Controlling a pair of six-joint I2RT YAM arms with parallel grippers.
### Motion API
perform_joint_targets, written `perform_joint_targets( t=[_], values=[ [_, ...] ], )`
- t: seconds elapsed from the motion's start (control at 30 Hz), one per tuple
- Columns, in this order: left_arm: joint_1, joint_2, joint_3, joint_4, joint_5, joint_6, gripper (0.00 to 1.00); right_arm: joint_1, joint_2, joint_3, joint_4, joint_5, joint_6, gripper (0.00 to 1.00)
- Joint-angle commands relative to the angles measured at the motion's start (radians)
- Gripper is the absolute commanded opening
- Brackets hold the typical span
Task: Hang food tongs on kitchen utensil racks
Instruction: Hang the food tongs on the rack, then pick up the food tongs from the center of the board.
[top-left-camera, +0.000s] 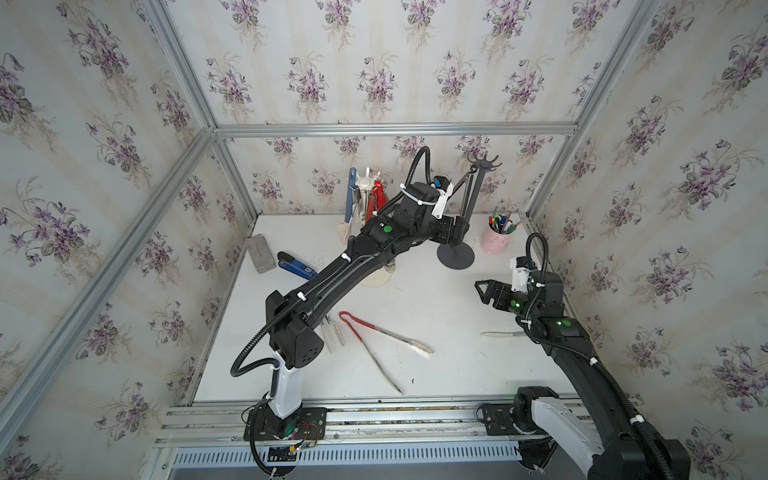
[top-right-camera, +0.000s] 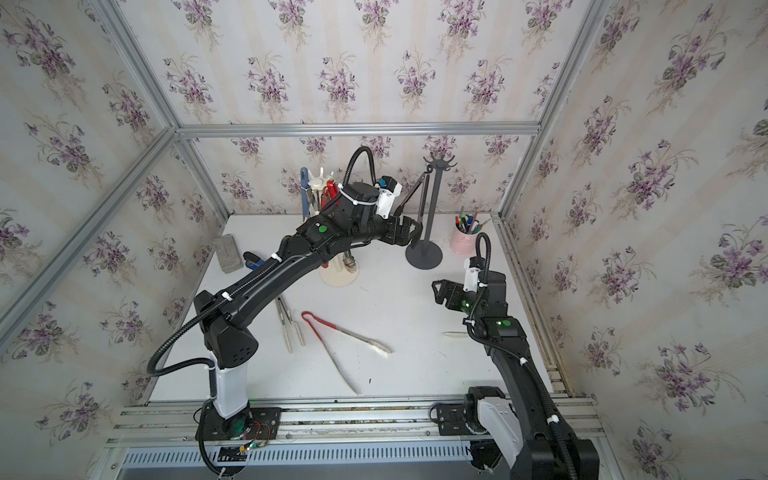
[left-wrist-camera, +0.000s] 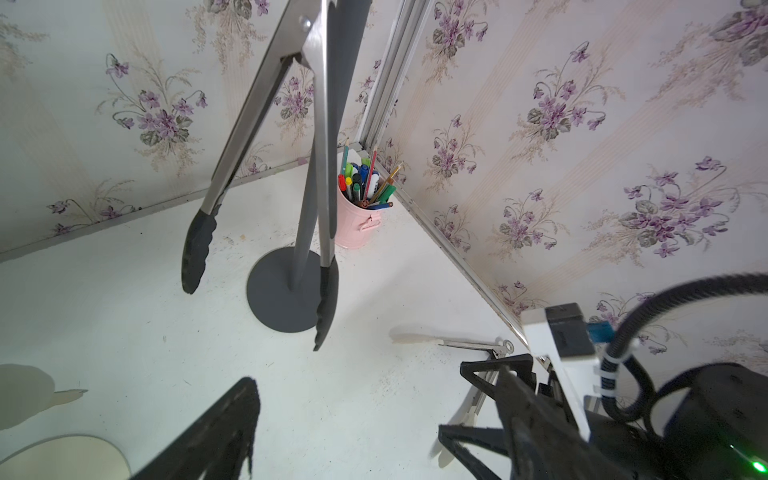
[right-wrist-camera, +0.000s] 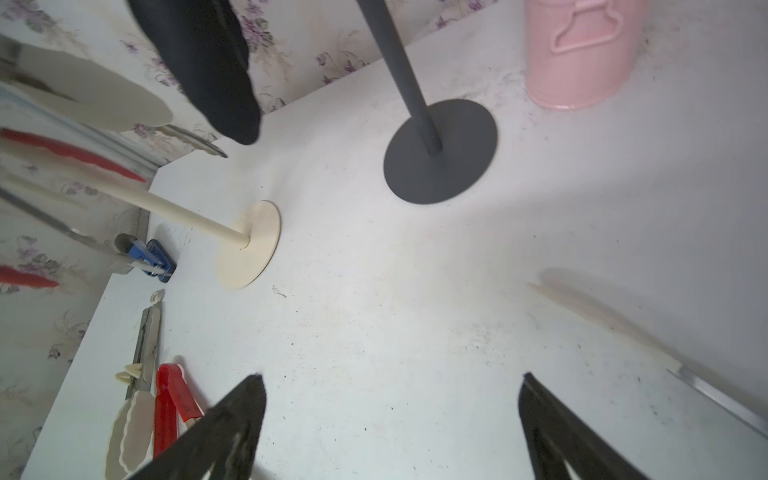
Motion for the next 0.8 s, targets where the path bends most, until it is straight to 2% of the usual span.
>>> perform_joint_targets(
  t=[0.0,0.07,0.37,0.77],
  values=[
    [0.001,-0.051,-0.036,0.027,0.011,0.028,0.93,-0.024,0.033,0.008,-0.104,0.027,0.128,0.89],
    [-0.001,-0.089,-0.067,0.032,0.011,0.038,0.99,-0.038,0.046,0.002,-0.129,0.028,0.166,0.88],
    [0.000,-0.258,-0.213,0.049,-0.015,0.095,0.99,-0.145,0.098,-0.023,-0.251,0.039,0.349,0.82],
    [0.002,-0.420,-0.382,0.049,-0.064,0.132,0.99,-0.180,0.095,-0.016,-0.363,0.026,0.396,0.79]
  ],
)
